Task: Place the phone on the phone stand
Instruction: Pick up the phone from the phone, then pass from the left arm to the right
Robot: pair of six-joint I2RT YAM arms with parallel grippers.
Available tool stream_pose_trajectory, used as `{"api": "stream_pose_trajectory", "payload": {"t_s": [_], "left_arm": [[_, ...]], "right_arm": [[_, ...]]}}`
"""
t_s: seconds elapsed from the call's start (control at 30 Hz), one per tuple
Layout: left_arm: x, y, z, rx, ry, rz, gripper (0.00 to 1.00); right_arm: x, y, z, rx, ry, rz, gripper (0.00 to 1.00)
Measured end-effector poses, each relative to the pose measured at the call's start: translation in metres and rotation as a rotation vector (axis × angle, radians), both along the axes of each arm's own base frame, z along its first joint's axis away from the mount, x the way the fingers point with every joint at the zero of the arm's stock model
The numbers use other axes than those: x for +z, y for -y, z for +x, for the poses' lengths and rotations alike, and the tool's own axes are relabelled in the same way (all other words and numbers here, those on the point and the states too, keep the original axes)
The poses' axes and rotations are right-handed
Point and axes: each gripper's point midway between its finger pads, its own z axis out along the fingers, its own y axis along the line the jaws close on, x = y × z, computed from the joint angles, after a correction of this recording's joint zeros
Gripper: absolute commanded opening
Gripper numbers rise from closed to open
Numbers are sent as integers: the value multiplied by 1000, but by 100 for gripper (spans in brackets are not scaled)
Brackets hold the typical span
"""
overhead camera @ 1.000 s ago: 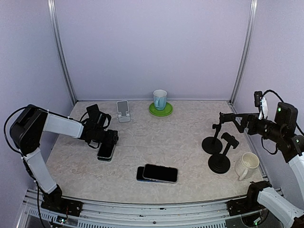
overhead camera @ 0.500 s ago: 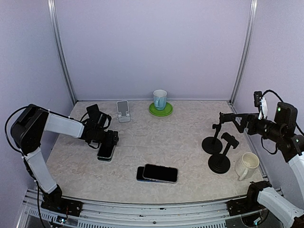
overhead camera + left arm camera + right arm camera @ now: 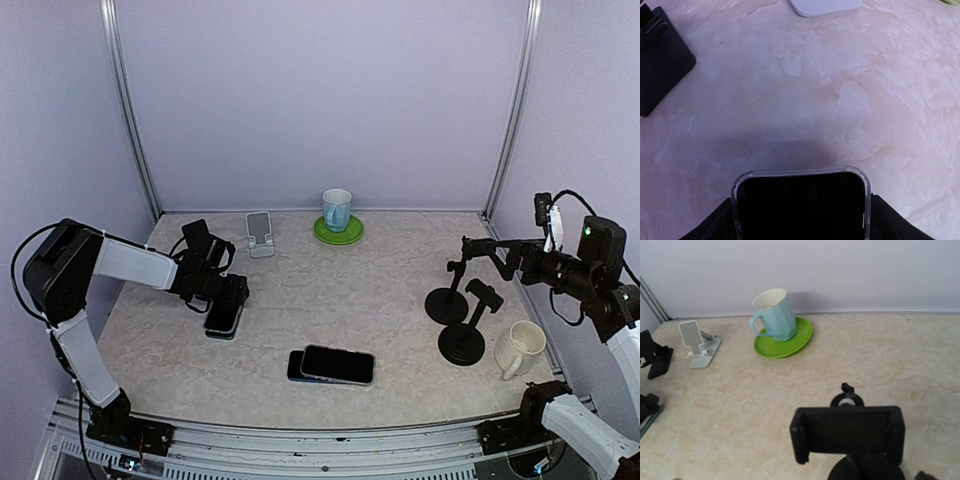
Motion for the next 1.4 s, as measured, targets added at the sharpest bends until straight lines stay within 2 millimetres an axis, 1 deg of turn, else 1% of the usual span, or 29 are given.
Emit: {"api": "stream_pose_trajectory", "payload": {"t_s": [0.27,0.37,0.67,0.97,1.13,1.4], "left_arm": [[0,0,0,2,2,0,67],[4,-2,0,9,6,5,67],[36,-4,5,35,89,1,67],[50,-4,4,46,127,3,67],[53,-2,1,49,137,2,67],[48,0,-9,47,129,2,66]], "right_arm": [[0,0,-1,0,3,0,100],[-1,0,-1,0,1,0,100],[-1,0,-1,0,3,0,100],[1,0,-2,1,9,1,100],[1,0,-2,3,8,1,100],[0,0,-4,4,13,2,100]]}}
